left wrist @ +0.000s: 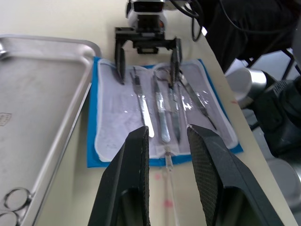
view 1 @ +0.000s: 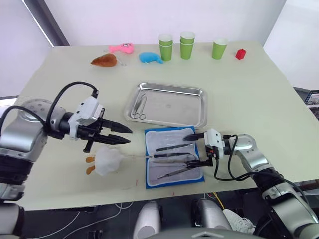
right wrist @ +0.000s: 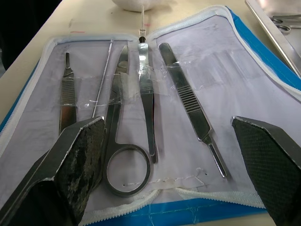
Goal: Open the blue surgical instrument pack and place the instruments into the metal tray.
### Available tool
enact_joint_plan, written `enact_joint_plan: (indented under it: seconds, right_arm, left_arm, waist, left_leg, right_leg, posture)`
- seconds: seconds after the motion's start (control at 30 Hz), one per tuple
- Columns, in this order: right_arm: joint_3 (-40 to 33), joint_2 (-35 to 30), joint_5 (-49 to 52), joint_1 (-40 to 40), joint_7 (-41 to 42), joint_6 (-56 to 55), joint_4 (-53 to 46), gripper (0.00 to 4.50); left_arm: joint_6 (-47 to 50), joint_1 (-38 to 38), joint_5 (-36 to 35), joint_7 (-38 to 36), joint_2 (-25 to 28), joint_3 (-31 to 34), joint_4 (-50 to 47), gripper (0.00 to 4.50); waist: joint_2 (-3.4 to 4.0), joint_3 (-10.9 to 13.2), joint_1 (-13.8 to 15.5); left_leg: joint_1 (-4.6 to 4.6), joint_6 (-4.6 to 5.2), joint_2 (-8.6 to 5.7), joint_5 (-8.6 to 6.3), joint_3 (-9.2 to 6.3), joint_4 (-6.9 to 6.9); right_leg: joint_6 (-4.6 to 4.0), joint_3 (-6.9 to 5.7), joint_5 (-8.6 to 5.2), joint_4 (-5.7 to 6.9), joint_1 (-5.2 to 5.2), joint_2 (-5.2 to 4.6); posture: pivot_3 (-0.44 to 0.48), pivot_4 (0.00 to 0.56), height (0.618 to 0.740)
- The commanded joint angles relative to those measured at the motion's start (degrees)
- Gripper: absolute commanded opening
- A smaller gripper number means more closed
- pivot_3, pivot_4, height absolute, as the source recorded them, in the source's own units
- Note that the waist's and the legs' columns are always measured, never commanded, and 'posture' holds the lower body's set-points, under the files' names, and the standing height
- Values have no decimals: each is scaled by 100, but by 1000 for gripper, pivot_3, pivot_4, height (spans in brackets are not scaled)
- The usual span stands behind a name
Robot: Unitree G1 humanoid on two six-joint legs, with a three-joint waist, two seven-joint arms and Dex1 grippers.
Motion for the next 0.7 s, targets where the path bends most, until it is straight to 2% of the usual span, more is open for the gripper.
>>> enact_joint_plan:
  seconds: [0.03, 0.07, 0.27, 0.3, 0.53, 0.7]
  right_arm:
    - [413, -268, -650, 473, 155, 187, 659, 4500]
    - [412, -268, -652, 474, 152, 186, 660, 4500]
    - [406, -277, -668, 479, 137, 162, 695, 4500]
    - [407, -277, -673, 474, 137, 156, 706, 4500]
    - [397, -257, -667, 451, 147, 114, 741, 4500]
    - [377, -255, -644, 444, 161, 74, 745, 4500]
  left_arm:
    - [-52, -227, -227, -301, 142, 38, -204, 1778]
    - [-19, -271, -224, -301, 142, 67, -210, 1989]
    - [47, -238, -528, -301, 392, 191, -337, 4287]
    - [1, -191, -558, -301, 459, 176, -324, 4419]
    - [-305, 99, -608, -301, 642, 123, -158, 4419]
    - [-557, 355, -528, -301, 446, 237, -50, 4419]
  waist:
    - [-1, -1, 14]
    - [-1, 0, 33]
    - [-5, -3, 44]
    - [-4, -3, 45]
    - [-3, -2, 60]
    - [-3, -2, 60]
  left_leg:
    - [0, 0, 0, 0, 0, 0]
    - [1, 0, 0, 0, 0, 0]
    - [4, 0, 1, 0, 0, 0]
    - [4, 0, 0, 0, 0, 0]
    - [12, 0, 0, 0, 0, 3]
    - [12, 0, 0, 0, 5, 5]
  right_leg:
    - [0, 0, 0, 0, 0, 0]
    - [0, 0, 0, 0, 0, 0]
    - [1, 0, 0, 1, 2, 4]
    - [1, 0, 0, 1, 3, 4]
    - [1, 0, 0, 2, 11, 4]
    - [2, 3, 0, 2, 12, 4]
  posture:
    - [0, 150, 739]
    - [0, 150, 739]
    - [0, 150, 739]
    - [0, 150, 739]
    - [0, 150, 739]
    - [0, 150, 739]
